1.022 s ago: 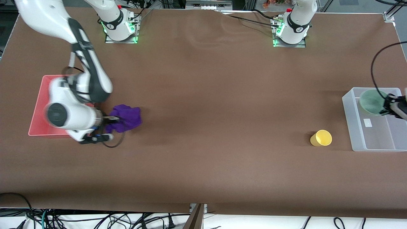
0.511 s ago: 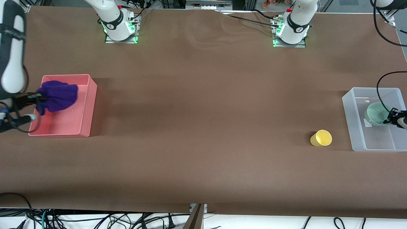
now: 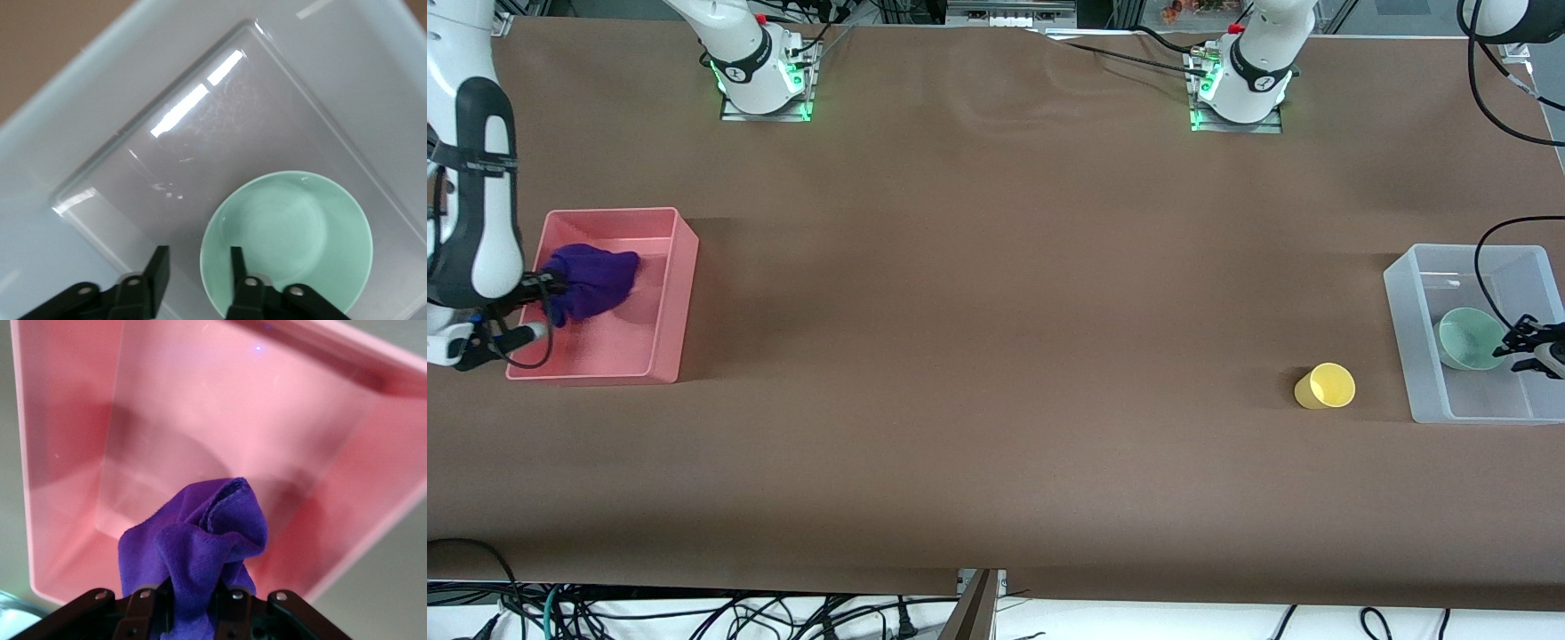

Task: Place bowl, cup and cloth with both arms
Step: 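Drop the cloth in the pink bin while the left gripper sets the bowl down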

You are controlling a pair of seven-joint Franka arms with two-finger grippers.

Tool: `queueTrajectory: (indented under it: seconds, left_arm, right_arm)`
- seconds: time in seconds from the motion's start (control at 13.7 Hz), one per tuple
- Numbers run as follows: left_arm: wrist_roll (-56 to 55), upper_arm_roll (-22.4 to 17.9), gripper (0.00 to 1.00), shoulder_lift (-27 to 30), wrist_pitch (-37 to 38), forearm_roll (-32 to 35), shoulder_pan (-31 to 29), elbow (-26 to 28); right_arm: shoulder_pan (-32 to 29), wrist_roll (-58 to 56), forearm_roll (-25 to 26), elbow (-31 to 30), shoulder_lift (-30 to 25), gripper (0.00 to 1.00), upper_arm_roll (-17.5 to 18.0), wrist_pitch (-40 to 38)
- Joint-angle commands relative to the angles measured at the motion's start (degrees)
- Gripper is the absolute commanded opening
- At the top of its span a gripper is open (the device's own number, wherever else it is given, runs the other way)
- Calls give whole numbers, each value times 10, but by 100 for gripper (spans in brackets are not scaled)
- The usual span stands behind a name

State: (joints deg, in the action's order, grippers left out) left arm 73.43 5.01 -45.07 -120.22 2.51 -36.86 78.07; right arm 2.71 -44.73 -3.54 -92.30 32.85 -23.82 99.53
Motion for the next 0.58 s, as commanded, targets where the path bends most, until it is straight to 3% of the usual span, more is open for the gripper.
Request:
queueTrajectory:
  seconds: [0.0, 0.07, 0.15, 0.36, 0.51]
  left_arm:
    - [-13, 9, 100, 67, 85, 11, 22, -4]
    - [-34, 7, 100, 92, 114, 11, 48, -3]
    - [-66, 7, 100, 112, 148, 11, 70, -4]
    - [-214, 9, 100, 134, 212, 7, 136, -3]
    - [-306, 13, 100, 125, 211, 2, 181, 17]
  right_arm:
    - [8, 49, -19, -12, -9, 0, 4, 4]
    - [9, 49, -21, -12, -8, 43, 4, 5]
    - [9, 46, -21, -10, -9, 99, 4, 2]
    - [9, 45, -21, 18, -51, 100, 4, -34]
    - [9, 50, -20, 82, -80, 100, 35, -111]
